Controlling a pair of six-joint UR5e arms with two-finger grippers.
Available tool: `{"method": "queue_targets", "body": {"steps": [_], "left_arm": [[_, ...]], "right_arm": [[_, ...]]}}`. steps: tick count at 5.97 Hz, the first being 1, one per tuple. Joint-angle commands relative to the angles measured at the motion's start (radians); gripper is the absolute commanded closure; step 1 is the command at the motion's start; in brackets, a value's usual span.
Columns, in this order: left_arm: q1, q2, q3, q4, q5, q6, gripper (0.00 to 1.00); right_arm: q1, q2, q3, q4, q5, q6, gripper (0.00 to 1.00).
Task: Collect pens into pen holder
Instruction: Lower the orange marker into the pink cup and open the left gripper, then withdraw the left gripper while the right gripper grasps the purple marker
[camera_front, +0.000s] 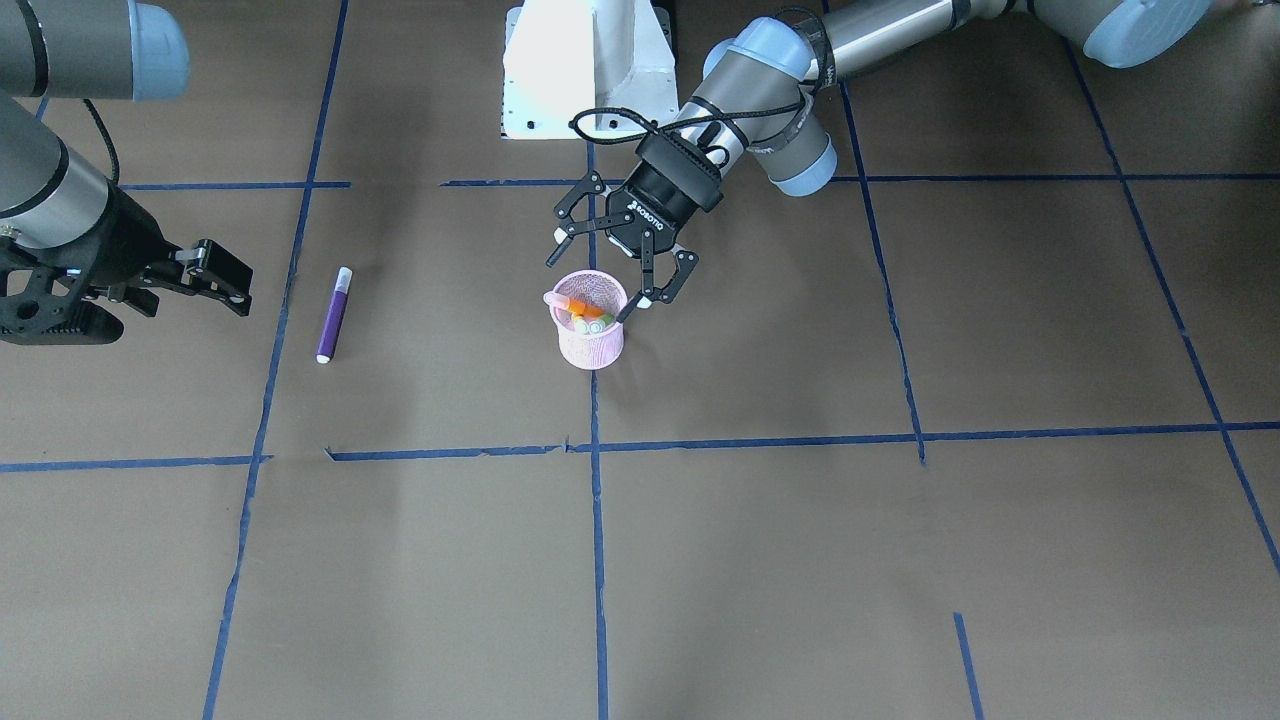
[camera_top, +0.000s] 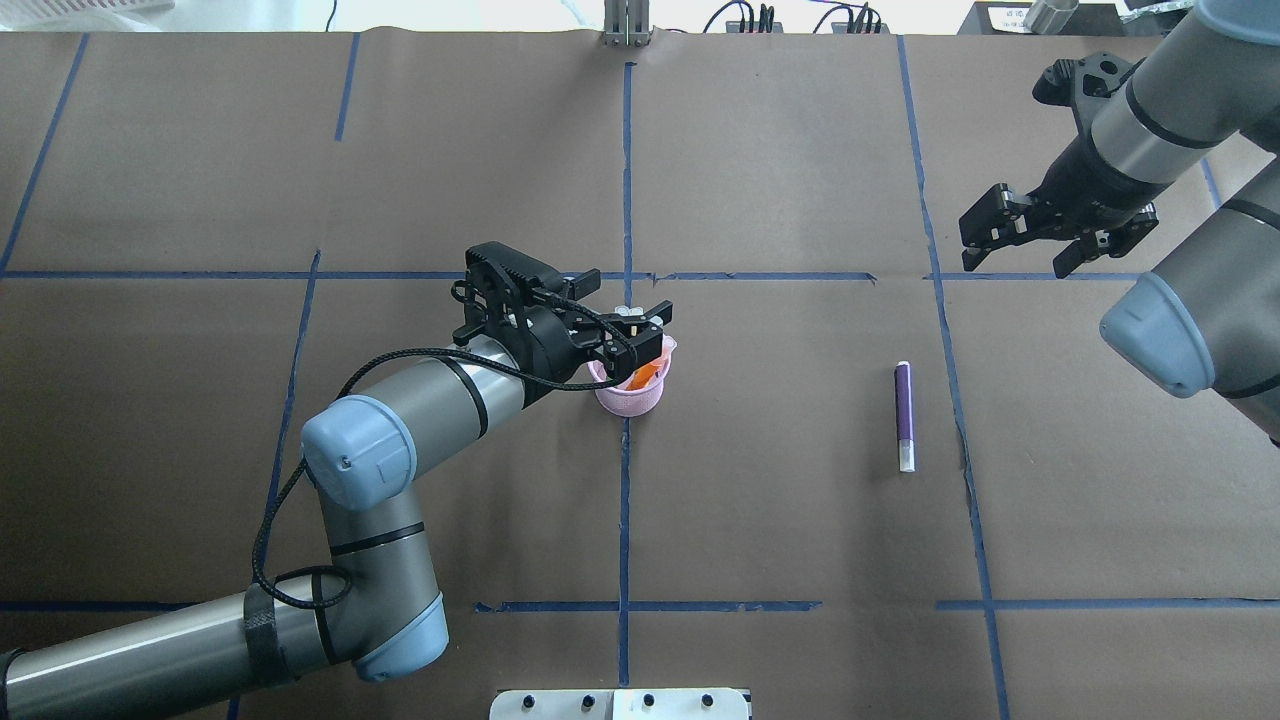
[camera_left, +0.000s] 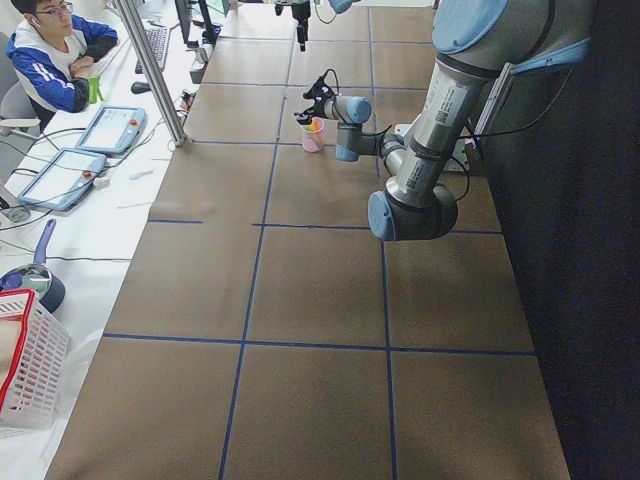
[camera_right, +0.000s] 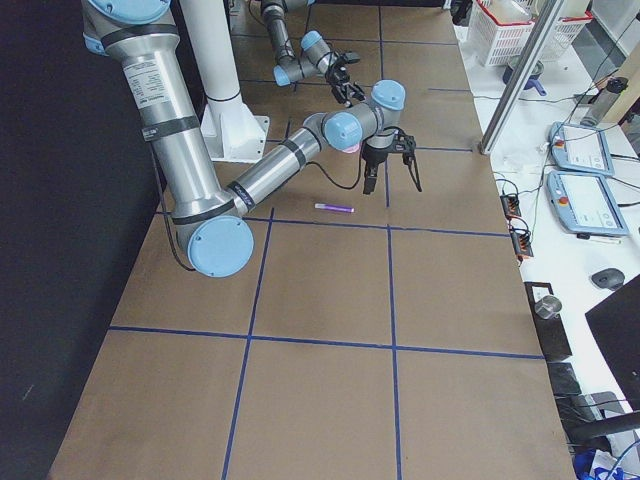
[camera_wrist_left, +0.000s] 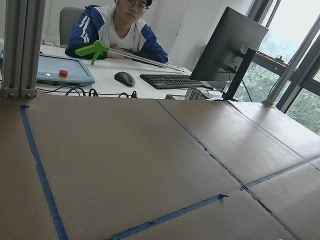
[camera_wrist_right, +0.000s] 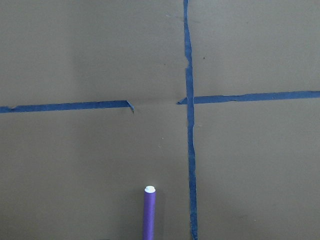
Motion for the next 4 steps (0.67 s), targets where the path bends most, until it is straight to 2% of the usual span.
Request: {"method": "queue_targets", "body": {"steps": [1, 2, 3, 4], "left_arm": [[-0.052, 0.009, -0.061, 0.066, -0.086, 0.025, 0.00], [-0.151, 0.011, -0.113, 0.207, -0.236, 0.025, 0.00], [-0.281, 0.021, -0.158, 0.382, -0.441, 0.027, 0.00], [-0.392, 0.075, -0.158, 0.423, -0.614, 0.069, 0.00]], "right_arm": [[-0.037, -0.008, -0.003, 0.001, -0.029, 0.007, 0.00], [-0.081, -0.009, -0.006, 0.019, -0.075, 0.011, 0.00], [-0.112, -0.020, -0.036, 0.085, -0.096, 0.013, 0.00], [-0.150, -0.043, -0.053, 0.155, -0.124, 0.067, 0.00]]}}
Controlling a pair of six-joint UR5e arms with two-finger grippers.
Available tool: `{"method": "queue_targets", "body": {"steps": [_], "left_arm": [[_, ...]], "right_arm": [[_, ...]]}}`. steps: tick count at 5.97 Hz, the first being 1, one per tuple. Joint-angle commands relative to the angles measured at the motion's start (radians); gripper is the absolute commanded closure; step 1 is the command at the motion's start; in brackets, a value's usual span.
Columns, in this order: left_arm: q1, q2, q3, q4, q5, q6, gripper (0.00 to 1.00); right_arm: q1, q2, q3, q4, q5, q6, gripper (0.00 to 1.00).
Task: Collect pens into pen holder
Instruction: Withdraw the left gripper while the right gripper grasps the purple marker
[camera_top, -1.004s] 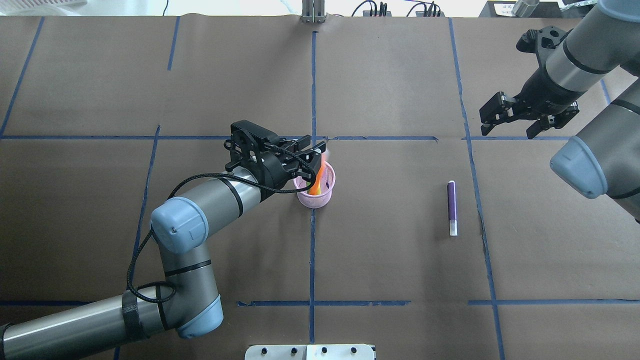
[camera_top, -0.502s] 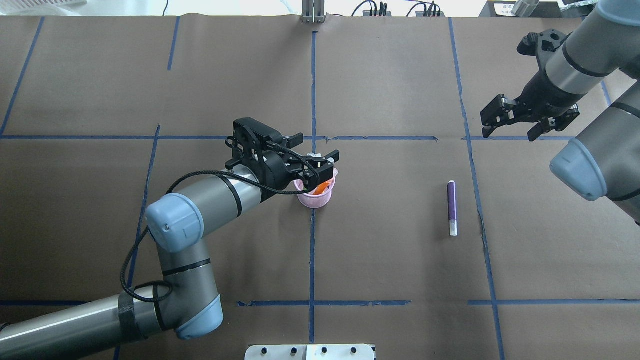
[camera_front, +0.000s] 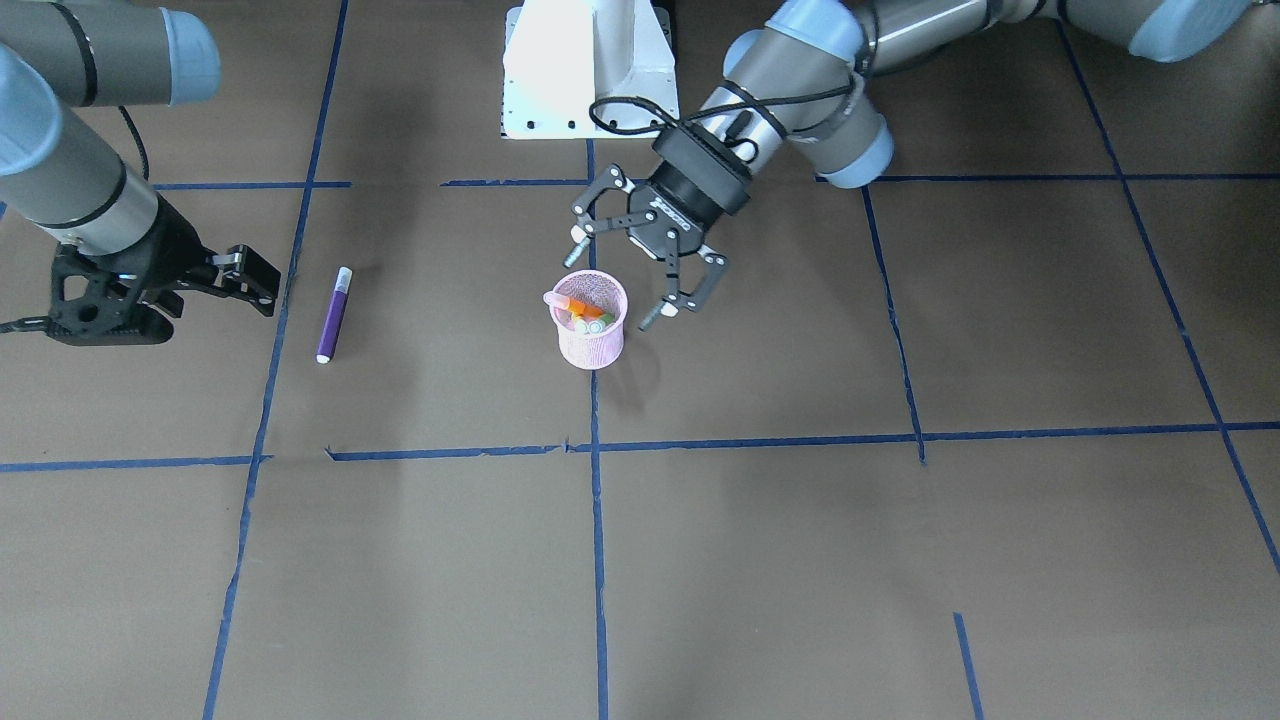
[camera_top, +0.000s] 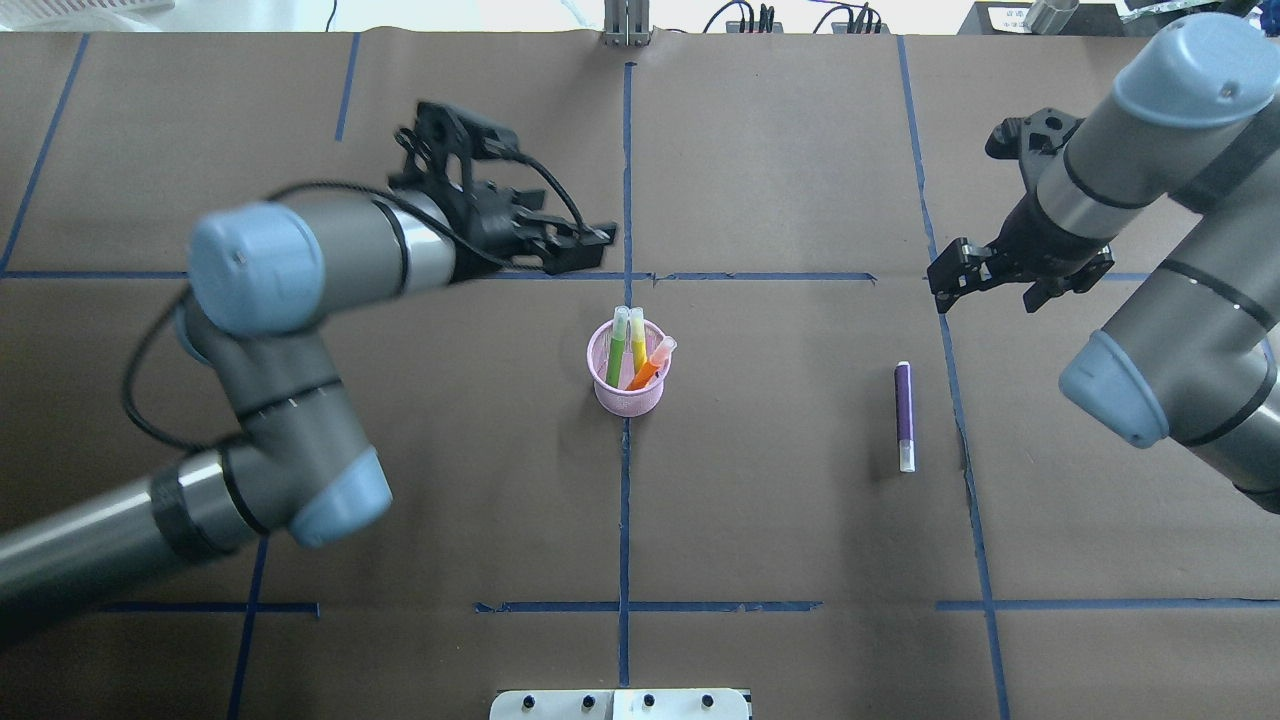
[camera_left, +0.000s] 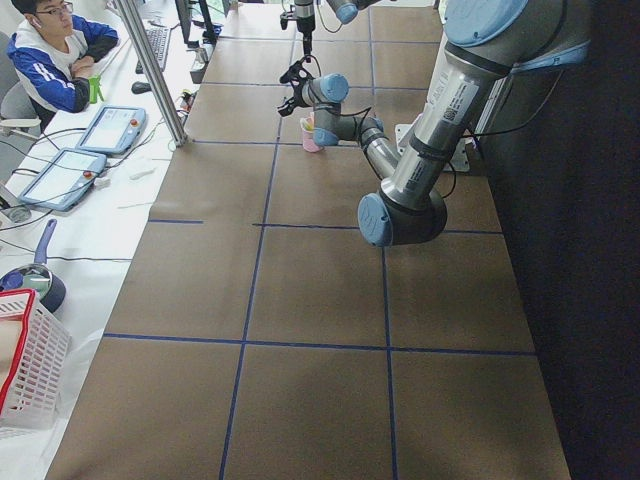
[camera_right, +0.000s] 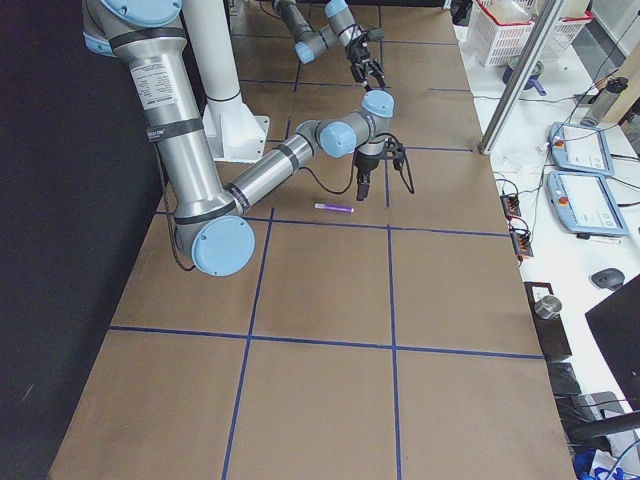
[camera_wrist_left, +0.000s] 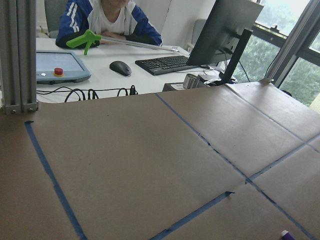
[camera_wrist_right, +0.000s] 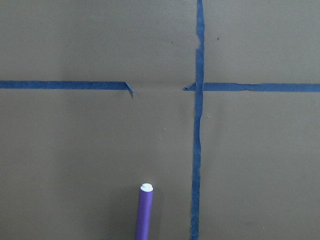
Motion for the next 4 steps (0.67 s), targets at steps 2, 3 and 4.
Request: {"method": "queue_targets", "body": {"steps": [2, 3, 4], "left_arm": [[-0.303, 0.132, -0.001, 0.082, -0.433, 0.152, 0.00], [-0.372, 0.184, -0.004, 0.080, -0.500, 0.190, 0.00], [-0.406, 0.238, -0.007, 0.079, -0.526, 0.267, 0.00]], "right_arm": [[-0.122, -0.023, -0.124, 0.280, -0.082, 0.249, 0.00], [-0.144, -0.024, -0.164, 0.329, -0.107, 0.261, 0.00], [-0.173, -0.023, -0.177, 0.330, -0.149, 0.264, 0.00]]}}
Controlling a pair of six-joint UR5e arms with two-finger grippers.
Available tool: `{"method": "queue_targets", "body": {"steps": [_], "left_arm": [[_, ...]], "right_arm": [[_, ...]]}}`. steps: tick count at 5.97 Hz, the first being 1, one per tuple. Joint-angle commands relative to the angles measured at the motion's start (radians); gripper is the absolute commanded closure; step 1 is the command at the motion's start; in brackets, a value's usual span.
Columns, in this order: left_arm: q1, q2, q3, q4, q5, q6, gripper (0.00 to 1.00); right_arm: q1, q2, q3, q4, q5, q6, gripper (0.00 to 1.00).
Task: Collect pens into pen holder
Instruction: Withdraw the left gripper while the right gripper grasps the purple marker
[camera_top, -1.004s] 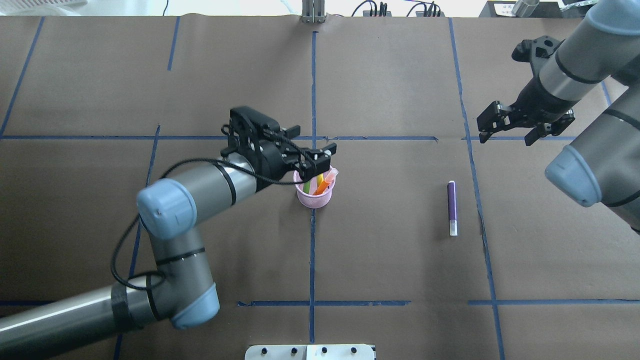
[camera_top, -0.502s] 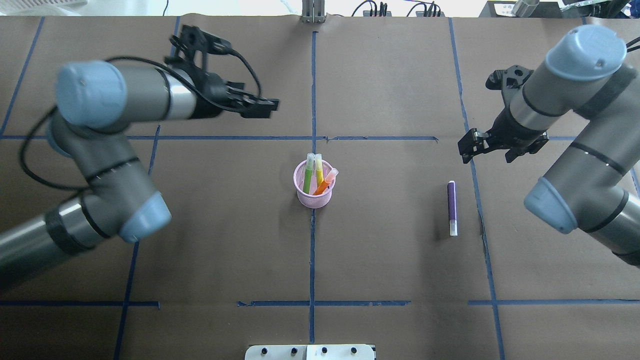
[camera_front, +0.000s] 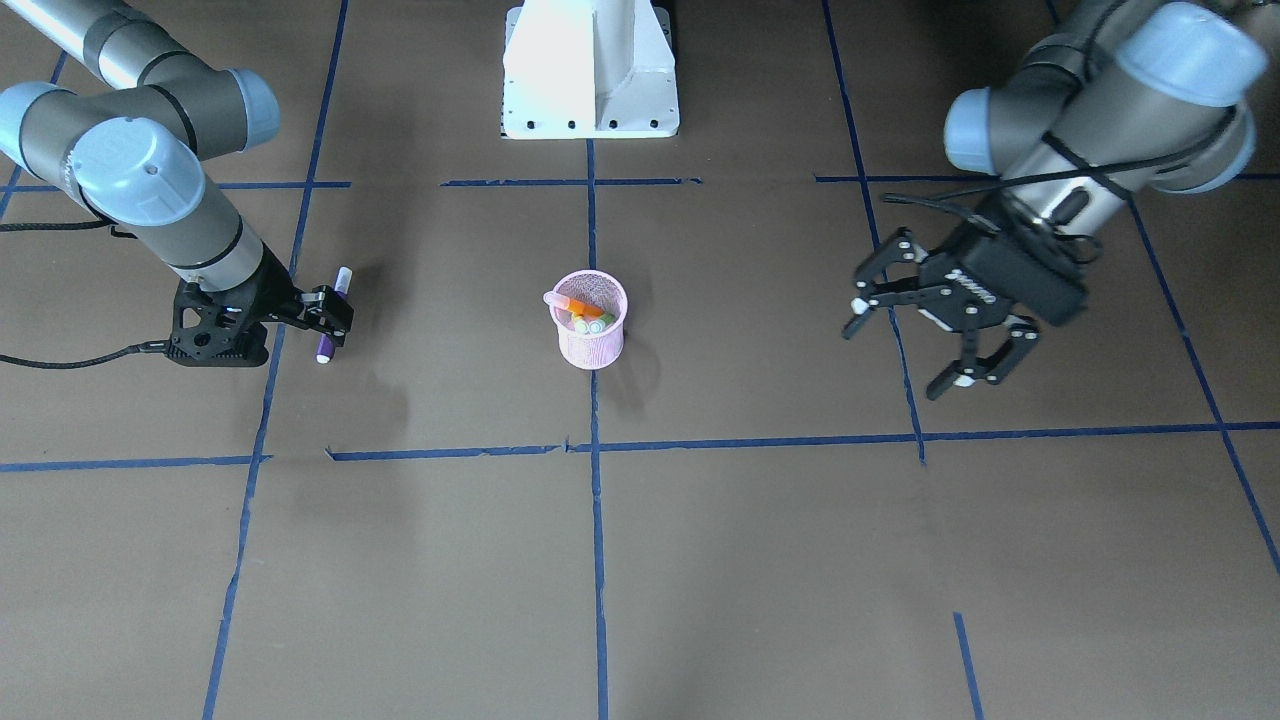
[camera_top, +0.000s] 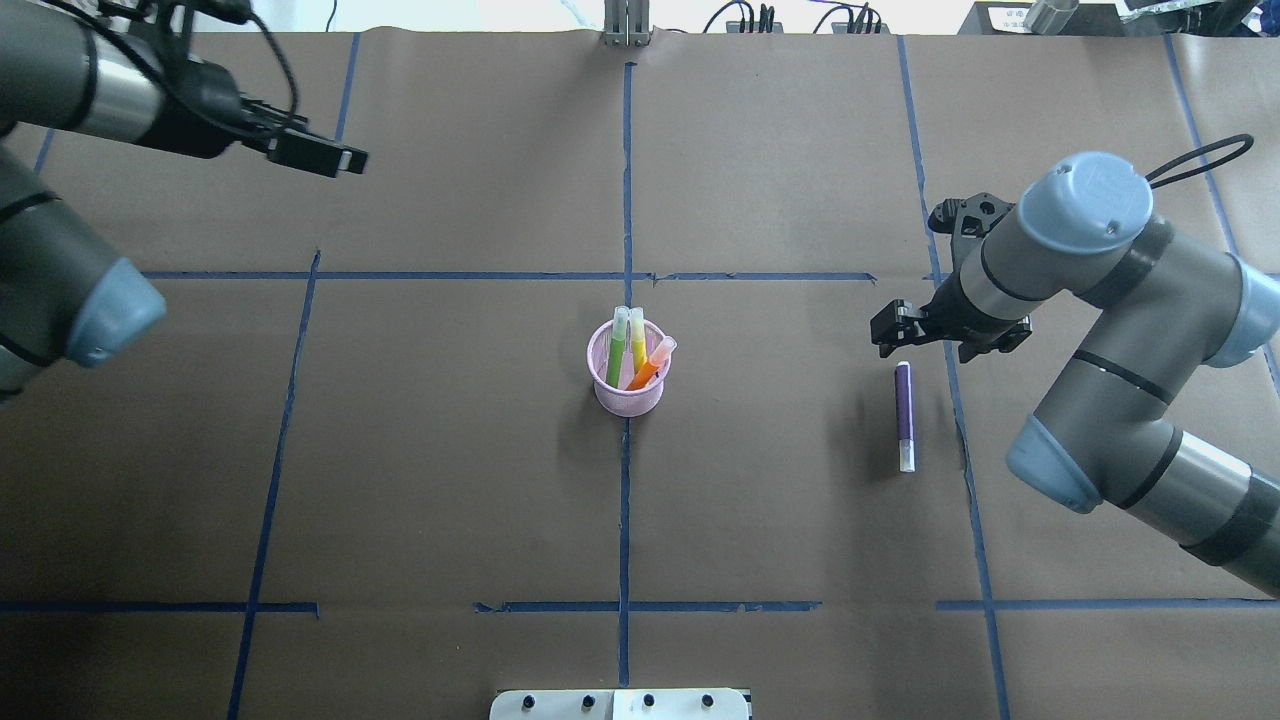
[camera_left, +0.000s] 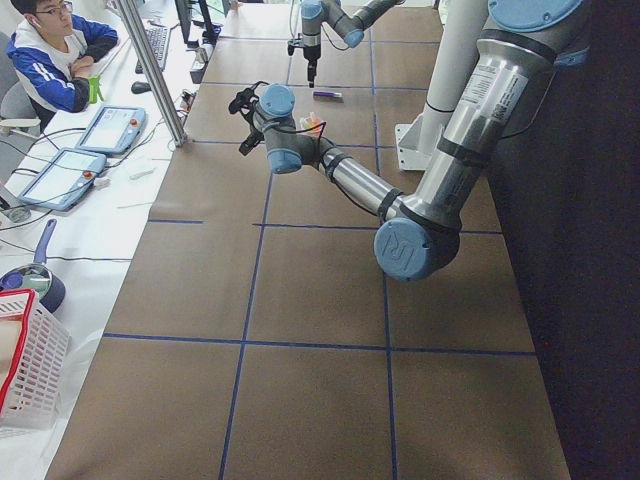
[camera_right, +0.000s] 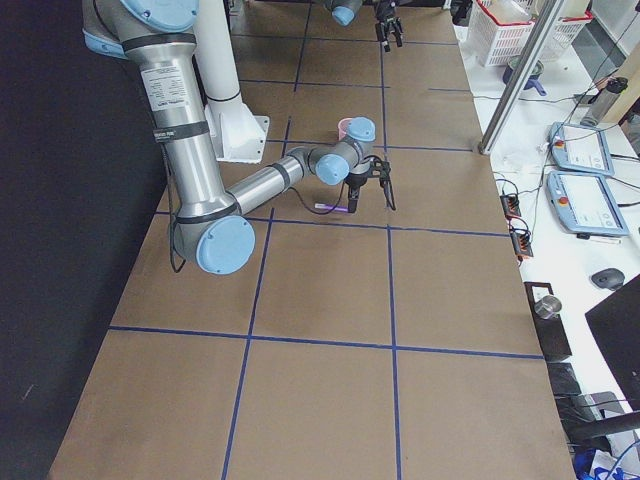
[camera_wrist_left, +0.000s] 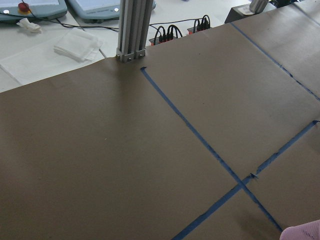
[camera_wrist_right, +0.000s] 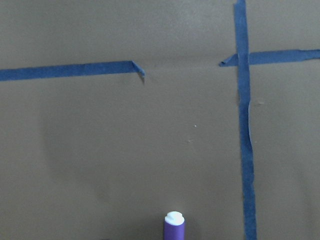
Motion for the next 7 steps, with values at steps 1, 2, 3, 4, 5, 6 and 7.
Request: {"method": "queue_targets", "body": {"steps": [1, 2, 3, 4, 5, 6, 7], "left_arm": [[-0.050, 0.067, -0.001, -0.002, -0.043, 0.096, 0.00], [-0.050, 0.071, -0.002, -0.003, -0.042, 0.096, 0.00], [-0.050, 0.071, -0.001, -0.003, -0.043, 0.098, 0.00], [-0.050, 0.071, 0.001, -0.003, -0.045, 0.098, 0.00], [-0.051, 0.075, 0.003, -0.006, -0.045, 0.100, 0.00], [-0.051, 0.077, 0.003, -0.007, -0.045, 0.109, 0.00], [-0.051, 0.095, -0.007, -0.012, -0.046, 0.109, 0.00]], "right_arm": [[-0.029, 0.003, -0.017, 0.020, -0.034, 0.017, 0.00], [-0.033, 0.004, -0.018, 0.020, -0.032, 0.019, 0.00], [-0.036, 0.005, -0.018, 0.020, -0.028, 0.017, 0.00], [-0.046, 0.005, -0.023, 0.019, -0.029, 0.017, 0.01], [-0.050, 0.007, -0.023, 0.019, -0.028, 0.017, 0.02], [-0.053, 0.007, -0.023, 0.019, -0.028, 0.017, 0.07], [-0.053, 0.001, -0.023, 0.017, -0.028, 0.017, 0.16]]}}
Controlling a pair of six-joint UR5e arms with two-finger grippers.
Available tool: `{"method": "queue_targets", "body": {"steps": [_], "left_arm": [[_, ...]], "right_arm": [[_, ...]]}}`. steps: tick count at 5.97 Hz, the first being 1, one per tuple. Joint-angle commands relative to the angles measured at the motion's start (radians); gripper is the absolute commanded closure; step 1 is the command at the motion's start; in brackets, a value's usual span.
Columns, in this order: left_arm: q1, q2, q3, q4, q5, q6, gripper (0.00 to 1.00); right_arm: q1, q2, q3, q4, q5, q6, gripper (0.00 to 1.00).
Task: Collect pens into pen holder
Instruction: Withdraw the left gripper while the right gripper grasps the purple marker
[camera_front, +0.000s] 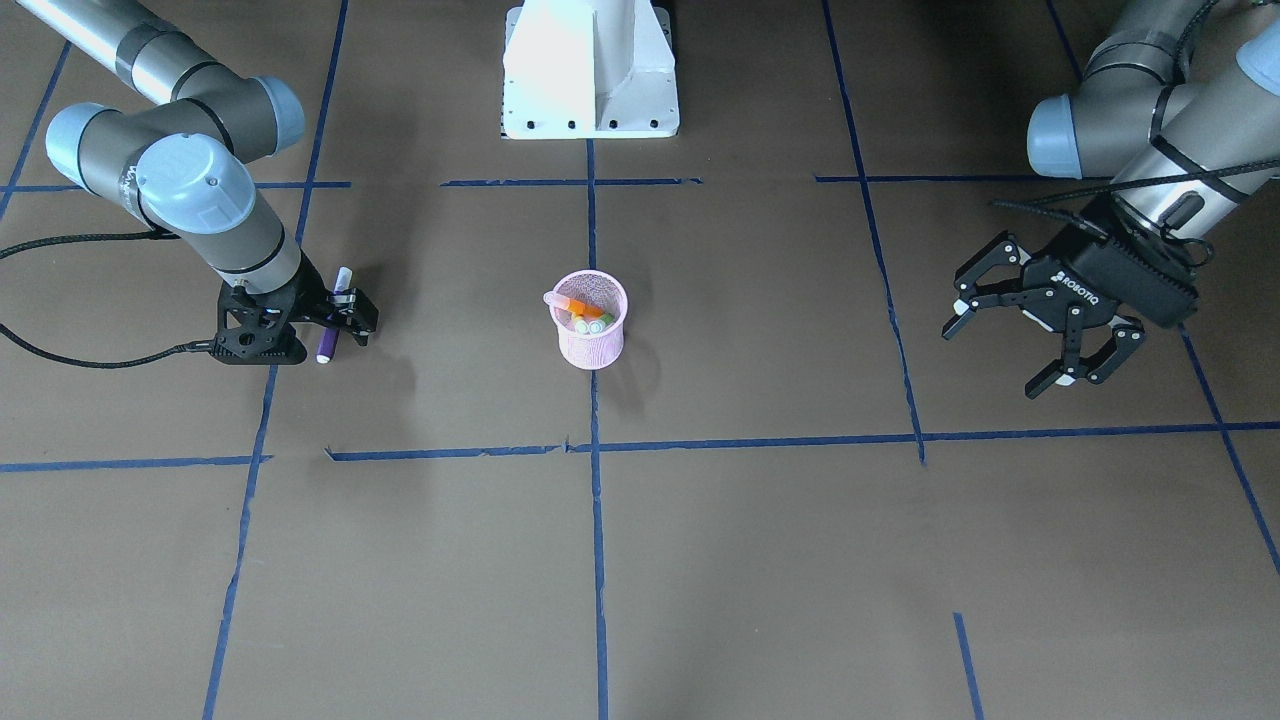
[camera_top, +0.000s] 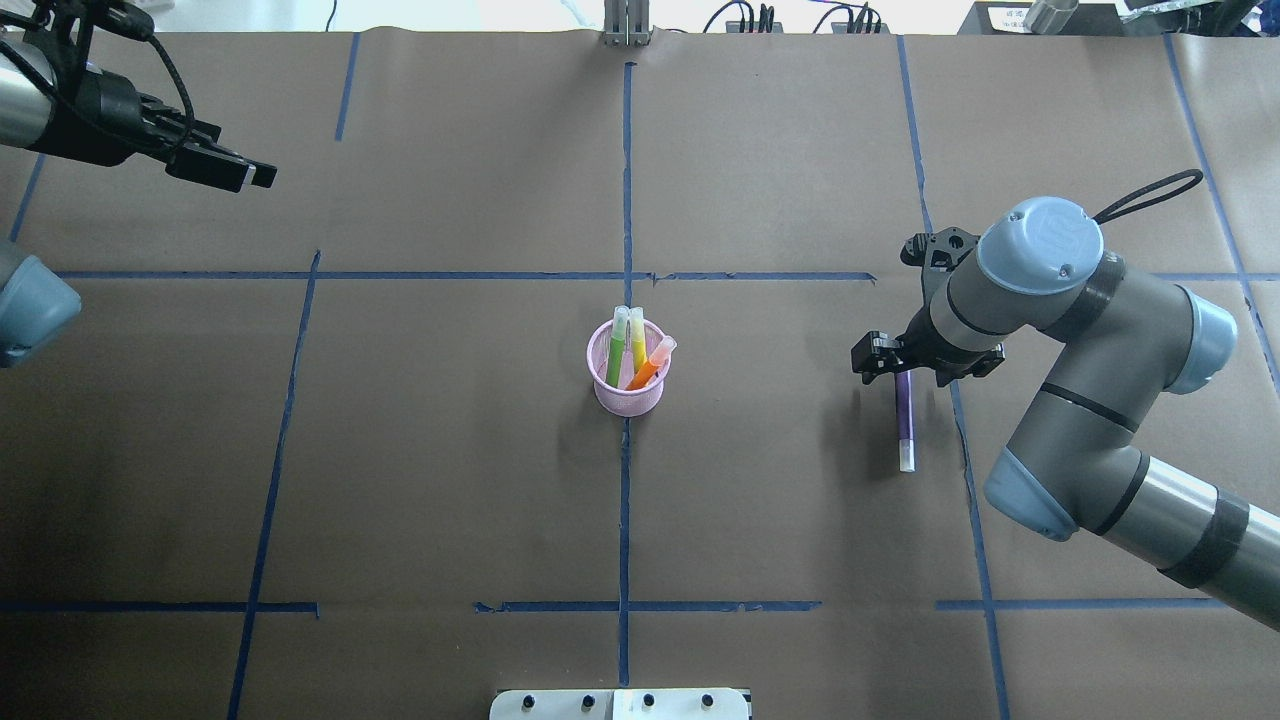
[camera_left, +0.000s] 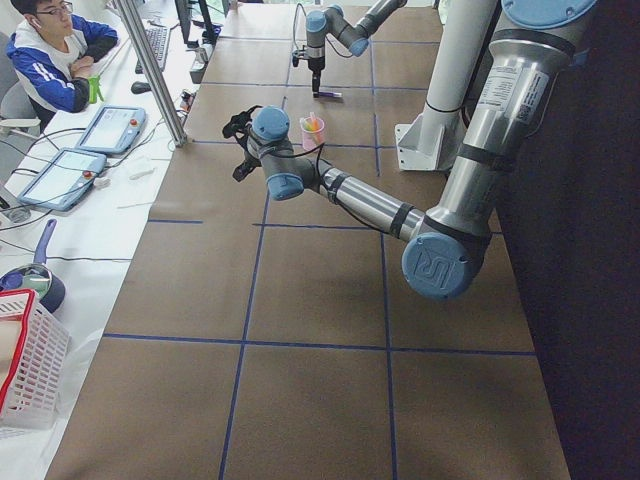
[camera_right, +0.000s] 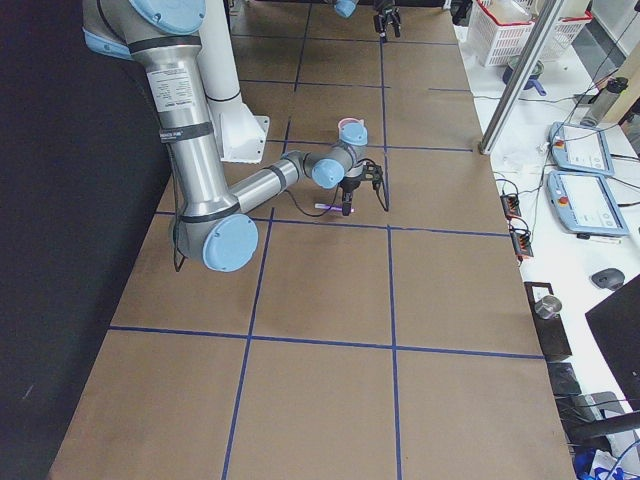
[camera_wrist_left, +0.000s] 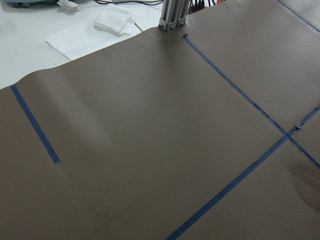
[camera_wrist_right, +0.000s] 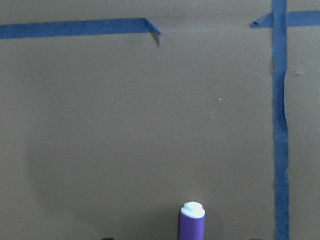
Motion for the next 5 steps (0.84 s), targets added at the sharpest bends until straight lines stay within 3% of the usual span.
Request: {"method": "queue_targets", "body": {"steps": [1, 3, 4, 5], "left_arm": [[0.000, 0.021, -0.006, -0.005, -0.001, 0.002, 0.00], [-0.002, 0.024, -0.008, -0.007, -0.001, 0.004, 0.00], [-0.008, 0.024, -0.008, -0.007, -0.009, 0.004, 0.01], [-0.008, 0.024, -0.008, -0.007, -0.013, 0.004, 0.01]], "right_arm": [[0.000, -0.006, -0.002, -0.003, 0.000, -0.002, 0.28], [-0.004, -0.006, -0.008, -0.009, 0.000, -0.002, 0.64], [-0.006, -0.006, -0.008, -0.009, 0.002, -0.003, 0.76], [-0.006, -0.001, -0.002, -0.009, 0.005, -0.006, 0.97]]}}
